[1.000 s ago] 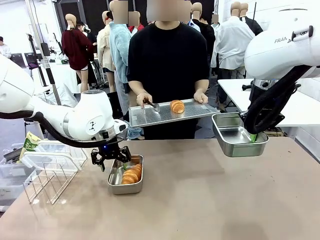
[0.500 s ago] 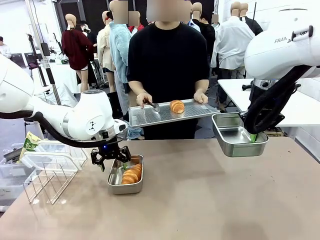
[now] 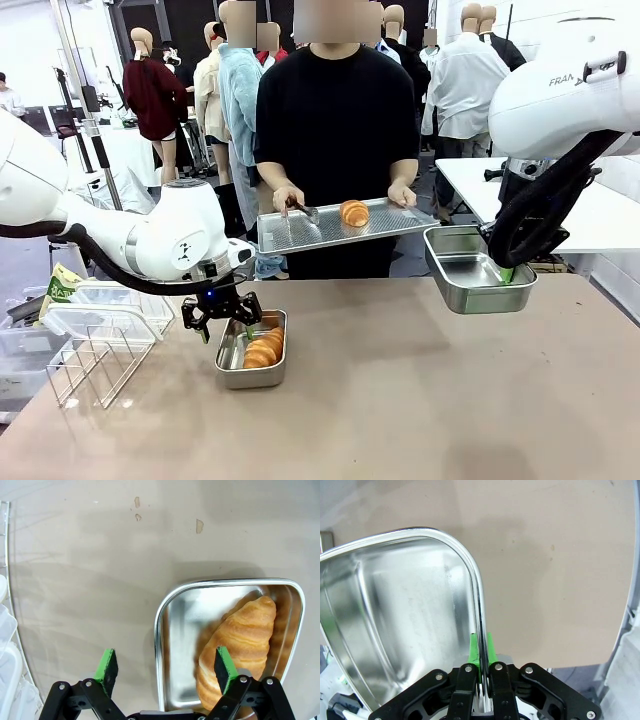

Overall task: Place the bread in airtight containers.
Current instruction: Once an object is inside an Airtight Container , place the container in the center of the table.

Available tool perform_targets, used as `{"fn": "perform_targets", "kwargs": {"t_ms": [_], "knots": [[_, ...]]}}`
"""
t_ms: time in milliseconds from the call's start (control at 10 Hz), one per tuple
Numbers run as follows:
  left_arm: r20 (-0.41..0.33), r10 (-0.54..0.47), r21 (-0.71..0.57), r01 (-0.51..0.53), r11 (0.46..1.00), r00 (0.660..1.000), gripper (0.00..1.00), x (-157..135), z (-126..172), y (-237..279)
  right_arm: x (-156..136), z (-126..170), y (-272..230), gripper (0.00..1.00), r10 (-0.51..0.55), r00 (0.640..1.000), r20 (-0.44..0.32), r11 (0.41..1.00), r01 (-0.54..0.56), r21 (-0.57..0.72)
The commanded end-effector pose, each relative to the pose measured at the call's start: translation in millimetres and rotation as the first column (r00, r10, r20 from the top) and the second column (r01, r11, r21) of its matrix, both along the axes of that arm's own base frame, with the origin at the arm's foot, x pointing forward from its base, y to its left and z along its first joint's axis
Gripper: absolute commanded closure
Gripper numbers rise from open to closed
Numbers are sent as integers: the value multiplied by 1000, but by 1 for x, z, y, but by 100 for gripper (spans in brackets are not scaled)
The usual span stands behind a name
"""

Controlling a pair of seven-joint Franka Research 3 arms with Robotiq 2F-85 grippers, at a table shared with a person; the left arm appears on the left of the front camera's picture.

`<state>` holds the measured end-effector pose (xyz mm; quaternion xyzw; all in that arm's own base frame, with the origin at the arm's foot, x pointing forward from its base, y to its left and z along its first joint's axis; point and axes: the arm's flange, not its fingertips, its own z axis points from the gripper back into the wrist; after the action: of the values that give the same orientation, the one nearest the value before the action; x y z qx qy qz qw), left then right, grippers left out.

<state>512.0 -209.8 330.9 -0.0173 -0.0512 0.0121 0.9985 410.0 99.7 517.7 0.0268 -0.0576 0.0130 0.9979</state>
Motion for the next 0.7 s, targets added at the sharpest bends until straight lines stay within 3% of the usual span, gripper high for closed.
{"fn": "perform_targets", "kwargs": {"t_ms": [0, 600], "knots": [[0, -1, 0, 1, 1000, 1000, 0, 0, 0, 0, -3, -1, -2, 100, -3, 1000, 7, 1000, 3, 0], [0, -1, 0, 1, 1000, 1000, 0, 0, 0, 0, -3, -1, -2, 100, -3, 1000, 7, 1000, 3, 0]]}}
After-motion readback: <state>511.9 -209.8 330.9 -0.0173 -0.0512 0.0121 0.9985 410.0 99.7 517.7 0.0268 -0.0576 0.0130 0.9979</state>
